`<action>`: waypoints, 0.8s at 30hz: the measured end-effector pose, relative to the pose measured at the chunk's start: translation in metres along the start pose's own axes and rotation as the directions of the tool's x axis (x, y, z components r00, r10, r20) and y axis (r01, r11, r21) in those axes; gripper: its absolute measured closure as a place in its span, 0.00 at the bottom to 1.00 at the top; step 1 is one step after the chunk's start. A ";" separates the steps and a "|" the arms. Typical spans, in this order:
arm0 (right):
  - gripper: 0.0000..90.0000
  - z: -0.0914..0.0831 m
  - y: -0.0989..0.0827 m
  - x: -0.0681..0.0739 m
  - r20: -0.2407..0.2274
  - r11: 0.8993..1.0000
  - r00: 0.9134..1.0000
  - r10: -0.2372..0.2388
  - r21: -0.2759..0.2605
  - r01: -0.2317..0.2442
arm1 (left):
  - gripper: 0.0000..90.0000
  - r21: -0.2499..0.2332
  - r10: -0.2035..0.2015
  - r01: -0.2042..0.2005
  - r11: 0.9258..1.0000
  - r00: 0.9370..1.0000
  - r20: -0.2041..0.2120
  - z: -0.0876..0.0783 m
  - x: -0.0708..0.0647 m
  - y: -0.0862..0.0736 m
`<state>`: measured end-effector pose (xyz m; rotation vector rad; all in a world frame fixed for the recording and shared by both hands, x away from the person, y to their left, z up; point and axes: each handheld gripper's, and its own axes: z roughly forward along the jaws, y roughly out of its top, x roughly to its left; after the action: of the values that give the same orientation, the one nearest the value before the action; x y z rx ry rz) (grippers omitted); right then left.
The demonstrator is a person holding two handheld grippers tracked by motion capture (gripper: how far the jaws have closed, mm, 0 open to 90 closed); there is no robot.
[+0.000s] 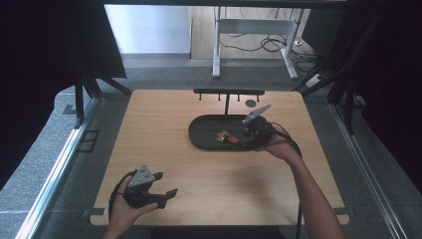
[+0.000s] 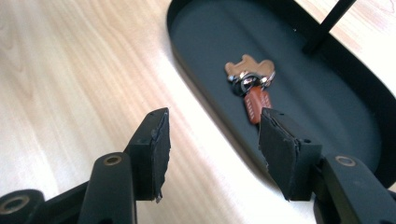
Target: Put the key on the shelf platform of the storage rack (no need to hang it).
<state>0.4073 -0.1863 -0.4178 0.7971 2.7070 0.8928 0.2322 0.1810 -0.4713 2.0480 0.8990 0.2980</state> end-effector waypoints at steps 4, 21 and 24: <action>0.49 -0.007 -0.024 0.010 0.002 1.000 1.000 0.003 -0.031 -0.003 | 0.25 0.004 0.000 0.000 1.000 1.000 -0.001 0.000 0.000 0.000; 0.49 -0.012 -0.120 0.036 -0.012 0.992 0.997 0.076 -0.097 -0.076 | 0.25 0.011 0.005 -0.005 1.000 1.000 -0.005 0.002 -0.002 0.000; 0.49 -0.009 -0.131 0.040 -0.018 0.990 0.996 0.091 -0.104 -0.092 | 0.25 0.013 0.005 -0.005 1.000 1.000 -0.005 0.003 -0.002 0.000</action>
<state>0.3141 -0.2577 -0.4893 0.9026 2.6282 1.0543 0.2318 0.1778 -0.4724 2.0628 0.9006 0.3009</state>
